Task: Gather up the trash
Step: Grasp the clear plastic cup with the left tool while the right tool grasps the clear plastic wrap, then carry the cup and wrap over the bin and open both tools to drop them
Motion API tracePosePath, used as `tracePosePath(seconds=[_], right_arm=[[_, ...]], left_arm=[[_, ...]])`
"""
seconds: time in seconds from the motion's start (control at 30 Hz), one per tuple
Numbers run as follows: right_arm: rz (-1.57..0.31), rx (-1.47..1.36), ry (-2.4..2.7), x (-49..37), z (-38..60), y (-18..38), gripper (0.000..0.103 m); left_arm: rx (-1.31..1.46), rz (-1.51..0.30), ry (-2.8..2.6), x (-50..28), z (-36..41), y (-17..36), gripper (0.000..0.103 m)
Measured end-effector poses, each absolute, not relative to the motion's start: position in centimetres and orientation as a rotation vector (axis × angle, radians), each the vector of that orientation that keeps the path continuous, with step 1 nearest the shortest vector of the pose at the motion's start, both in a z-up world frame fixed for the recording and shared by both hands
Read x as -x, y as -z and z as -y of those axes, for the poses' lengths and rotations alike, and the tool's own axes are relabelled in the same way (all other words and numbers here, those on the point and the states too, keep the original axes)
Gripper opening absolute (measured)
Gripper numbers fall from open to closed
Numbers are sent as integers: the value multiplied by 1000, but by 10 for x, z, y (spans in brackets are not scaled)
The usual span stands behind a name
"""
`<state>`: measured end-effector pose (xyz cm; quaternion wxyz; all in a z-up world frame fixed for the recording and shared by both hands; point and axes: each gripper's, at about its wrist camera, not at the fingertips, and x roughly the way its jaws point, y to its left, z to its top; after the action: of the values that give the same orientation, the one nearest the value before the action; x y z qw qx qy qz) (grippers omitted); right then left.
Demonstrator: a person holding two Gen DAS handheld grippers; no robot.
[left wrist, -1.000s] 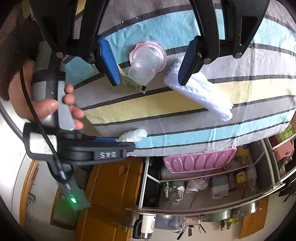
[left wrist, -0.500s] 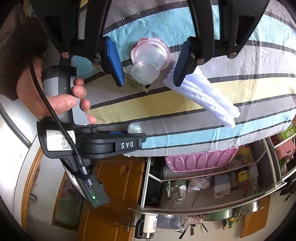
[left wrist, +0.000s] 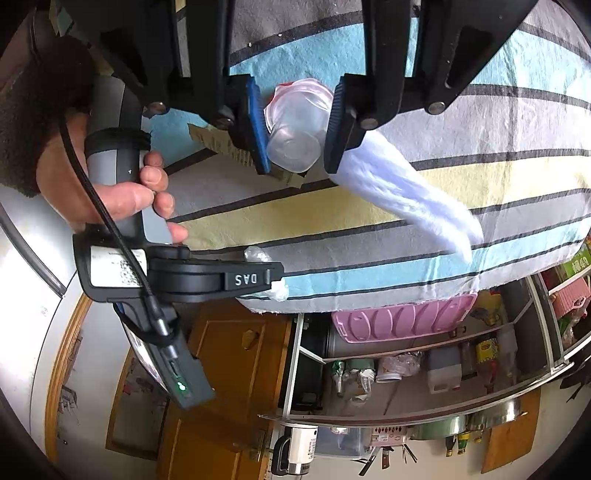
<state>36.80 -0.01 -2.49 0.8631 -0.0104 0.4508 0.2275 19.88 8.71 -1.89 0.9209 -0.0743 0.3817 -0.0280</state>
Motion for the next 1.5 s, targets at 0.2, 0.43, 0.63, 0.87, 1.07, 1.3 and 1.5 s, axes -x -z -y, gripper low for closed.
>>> tracePosePath(seconds=[0.2,0.43,0.63,0.87,1.07,1.3,1.5], right_arm=[[-933,9,-489,-360,9,19,27],[-908,2,-519,-335,27,5,27],[-894,-3,-539,-301,51,-5,27],[-876,-16,-540,-258,79,-16,27],[-848,-43,-530,-220,101,-25,27],[-830,-73,-490,-191,131,-32,27],[-801,-102,-440,-170,166,-43,27]], left_arm=[[179,-785,56,-189,-92,18,31],[193,-784,53,-175,-94,16,31],[197,-760,54,-164,-92,7,31],[193,-741,78,-147,-81,-2,31],[160,-730,106,-135,-64,-10,31],[138,-726,144,-126,-43,-17,31],[106,-713,194,-125,-13,-26,31]])
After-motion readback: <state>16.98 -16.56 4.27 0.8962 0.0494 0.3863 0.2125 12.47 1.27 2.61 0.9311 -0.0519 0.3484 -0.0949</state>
